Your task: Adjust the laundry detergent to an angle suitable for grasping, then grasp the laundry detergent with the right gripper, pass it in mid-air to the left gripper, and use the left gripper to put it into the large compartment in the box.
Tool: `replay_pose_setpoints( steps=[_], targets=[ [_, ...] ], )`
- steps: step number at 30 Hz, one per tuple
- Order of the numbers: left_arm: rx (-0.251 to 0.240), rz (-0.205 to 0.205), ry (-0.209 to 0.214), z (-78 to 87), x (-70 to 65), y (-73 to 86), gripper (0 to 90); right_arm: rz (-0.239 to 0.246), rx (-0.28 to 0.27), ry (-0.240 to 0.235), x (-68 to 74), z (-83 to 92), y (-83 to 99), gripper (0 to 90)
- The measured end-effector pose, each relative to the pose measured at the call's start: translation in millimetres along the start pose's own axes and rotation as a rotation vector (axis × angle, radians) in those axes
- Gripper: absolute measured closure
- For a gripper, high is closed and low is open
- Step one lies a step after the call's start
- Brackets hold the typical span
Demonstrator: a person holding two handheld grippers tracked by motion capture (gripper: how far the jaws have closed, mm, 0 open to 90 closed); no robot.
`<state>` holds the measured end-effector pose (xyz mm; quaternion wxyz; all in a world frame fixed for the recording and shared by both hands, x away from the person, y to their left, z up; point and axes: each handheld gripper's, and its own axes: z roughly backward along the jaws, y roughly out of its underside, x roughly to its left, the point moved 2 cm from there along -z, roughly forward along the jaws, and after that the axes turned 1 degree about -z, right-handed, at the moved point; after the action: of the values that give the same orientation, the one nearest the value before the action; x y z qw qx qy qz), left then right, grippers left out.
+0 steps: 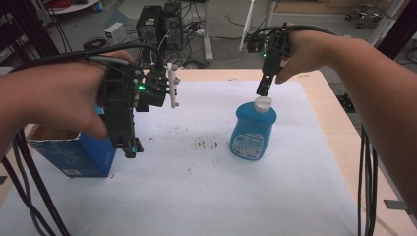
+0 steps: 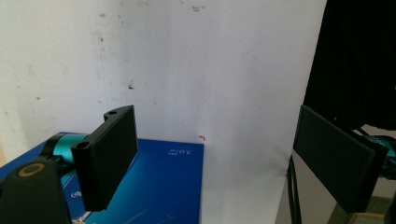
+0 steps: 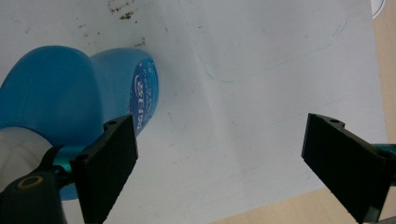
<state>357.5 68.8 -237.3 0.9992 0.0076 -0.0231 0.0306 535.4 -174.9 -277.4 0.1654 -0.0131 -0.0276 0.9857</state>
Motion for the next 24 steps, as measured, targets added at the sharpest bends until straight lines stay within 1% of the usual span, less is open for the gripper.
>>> replay_pose_setpoints(
  steps=[1, 3, 4, 8, 11, 13, 15, 16, 18, 19, 21, 23, 24],
  targets=[
    [0.001, 0.008, 0.001, -0.2, -0.6, 0.6, 13.8, 0.0, 0.001, 0.002, 0.1, 0.0, -0.1, 10.0],
    [0.006, 0.009, -0.002, -0.4, -0.5, 1.7, 13.8, 0.002, 0.003, 0.004, -0.1, 0.0, -0.2, 10.0],
    [0.006, 0.017, -0.002, 0.0, -1.1, 2.3, 13.8, 0.0, 0.002, 0.005, 0.3, 0.0, -0.1, 10.0],
    [-0.001, 0.004, -0.004, 2.1, -1.5, 2.8, 13.8, 0.001, -0.006, 0.004, 1.7, 2.1, 0.9, 10.0],
    [0.003, 0.015, -0.007, 1.7, -2.0, 3.1, 13.8, 0.0, -0.009, 0.013, 0.5, 3.8, 2.6, 10.0],
    [0.0, 0.02, -0.007, 1.2, -3.3, 3.1, 13.8, -0.009, -0.012, 0.015, 0.6, 5.1, 3.5, 10.0],
    [0.006, 0.014, -0.002, 1.0, -4.8, 2.5, 13.8, -0.006, -0.022, 0.018, -0.1, 6.5, 4.2, 10.1],
    [0.003, 0.016, -0.003, 0.8, -5.6, 2.4, 13.8, -0.01, -0.027, 0.019, -0.1, 7.7, 4.7, 10.0],
    [0.002, 0.004, -0.005, 1.4, -5.0, 2.1, 13.8, -0.021, -0.048, 0.019, -0.2, 10.6, 5.6, 10.0],
    [0.0, 0.0, -0.011, 1.7, -4.4, 2.3, 13.8, -0.025, -0.07, 0.008, -0.7, 12.5, 6.1, 10.1],
    [-0.002, 0.003, -0.016, 2.2, -3.9, 3.4, 13.8, -0.051, -0.143, -0.021, -0.8, 16.4, 6.5, 10.1],
    [-0.009, 0.011, -0.017, 1.2, -4.4, 4.5, 13.8, -0.072, -0.235, -0.059, -0.7, 21.4, 6.8, 10.0],
    [-0.006, 0.006, -0.014, 0.7, -4.3, 4.8, 13.8, -0.081, -0.285, -0.078, -0.4, 23.7, 6.6, 10.1]
  ],
)
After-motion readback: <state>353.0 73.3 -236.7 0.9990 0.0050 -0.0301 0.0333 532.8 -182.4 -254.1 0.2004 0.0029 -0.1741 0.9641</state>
